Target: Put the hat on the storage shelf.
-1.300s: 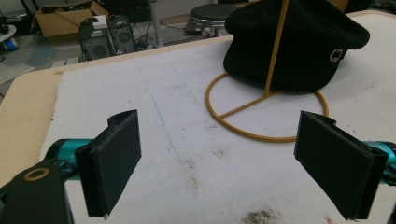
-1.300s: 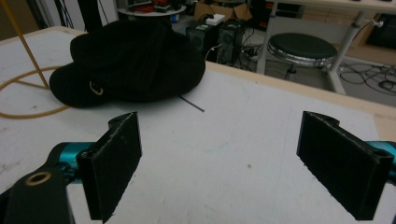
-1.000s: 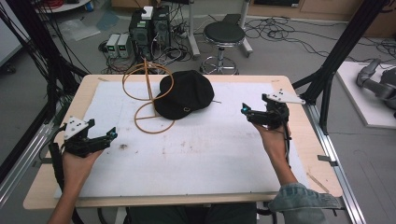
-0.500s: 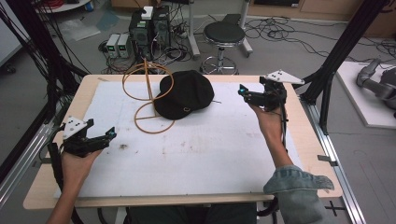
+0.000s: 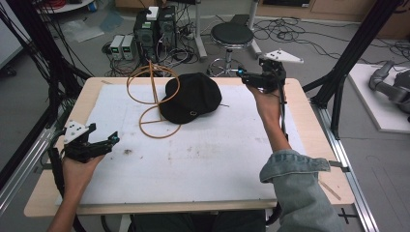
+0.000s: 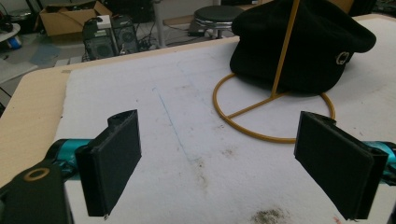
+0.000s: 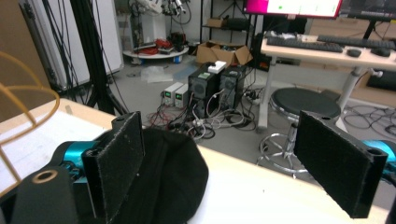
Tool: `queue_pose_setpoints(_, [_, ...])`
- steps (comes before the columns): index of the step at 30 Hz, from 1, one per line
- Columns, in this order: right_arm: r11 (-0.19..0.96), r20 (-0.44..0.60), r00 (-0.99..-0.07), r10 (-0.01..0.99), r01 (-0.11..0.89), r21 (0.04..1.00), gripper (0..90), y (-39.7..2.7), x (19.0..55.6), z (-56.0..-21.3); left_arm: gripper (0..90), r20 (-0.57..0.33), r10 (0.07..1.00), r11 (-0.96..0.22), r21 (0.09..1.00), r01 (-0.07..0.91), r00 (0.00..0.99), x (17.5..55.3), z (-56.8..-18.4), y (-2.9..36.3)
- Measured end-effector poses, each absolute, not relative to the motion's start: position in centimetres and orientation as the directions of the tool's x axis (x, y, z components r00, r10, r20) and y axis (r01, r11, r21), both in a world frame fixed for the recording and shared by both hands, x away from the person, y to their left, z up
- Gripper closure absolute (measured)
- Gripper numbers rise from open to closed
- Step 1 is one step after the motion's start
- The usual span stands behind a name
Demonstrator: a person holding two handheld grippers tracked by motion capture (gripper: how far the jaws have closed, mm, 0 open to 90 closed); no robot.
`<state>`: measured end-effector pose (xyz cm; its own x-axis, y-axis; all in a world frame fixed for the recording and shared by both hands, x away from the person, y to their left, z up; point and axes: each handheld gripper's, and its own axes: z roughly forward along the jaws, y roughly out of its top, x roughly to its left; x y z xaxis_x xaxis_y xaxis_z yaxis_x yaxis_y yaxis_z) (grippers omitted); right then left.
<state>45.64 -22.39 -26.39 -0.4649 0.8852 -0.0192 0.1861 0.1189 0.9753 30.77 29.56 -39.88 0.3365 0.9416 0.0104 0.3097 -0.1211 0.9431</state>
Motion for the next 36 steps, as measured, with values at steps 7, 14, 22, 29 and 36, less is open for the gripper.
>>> queue_pose_setpoints(7, [0.104,-0.021,-0.476,0.879,0.148,0.983,15.9,-20.2,47.4,-24.6,15.1,0.013,0.941,-0.126,0.942,0.313,0.338,30.8,-39.8,29.7])
queue_pose_setpoints(14, [0.079,0.001,-0.496,0.868,0.140,0.987,16.0,-18.2,48.8,-24.7,15.0,0.011,0.942,-0.121,0.943,0.310,0.335,30.7,-39.8,29.8])
queue_pose_setpoints(22, [0.068,0.018,-0.506,0.862,0.151,0.986,16.1,-16.4,50.9,-26.9,15.1,0.013,0.943,-0.121,0.944,0.307,0.332,30.7,-39.7,29.9])
queue_pose_setpoints(29, [0.023,0.074,-0.498,0.864,0.185,0.982,16.1,-15.6,52.6,-28.9,15.0,0.012,0.944,-0.119,0.944,0.307,0.329,30.6,-39.7,30.0])
queue_pose_setpoints(36, [0.039,0.089,-0.510,0.856,0.235,0.971,16.0,-14.2,53.9,-31.1,15.1,0.010,0.945,-0.116,0.945,0.307,0.326,30.6,-39.8,30.0])
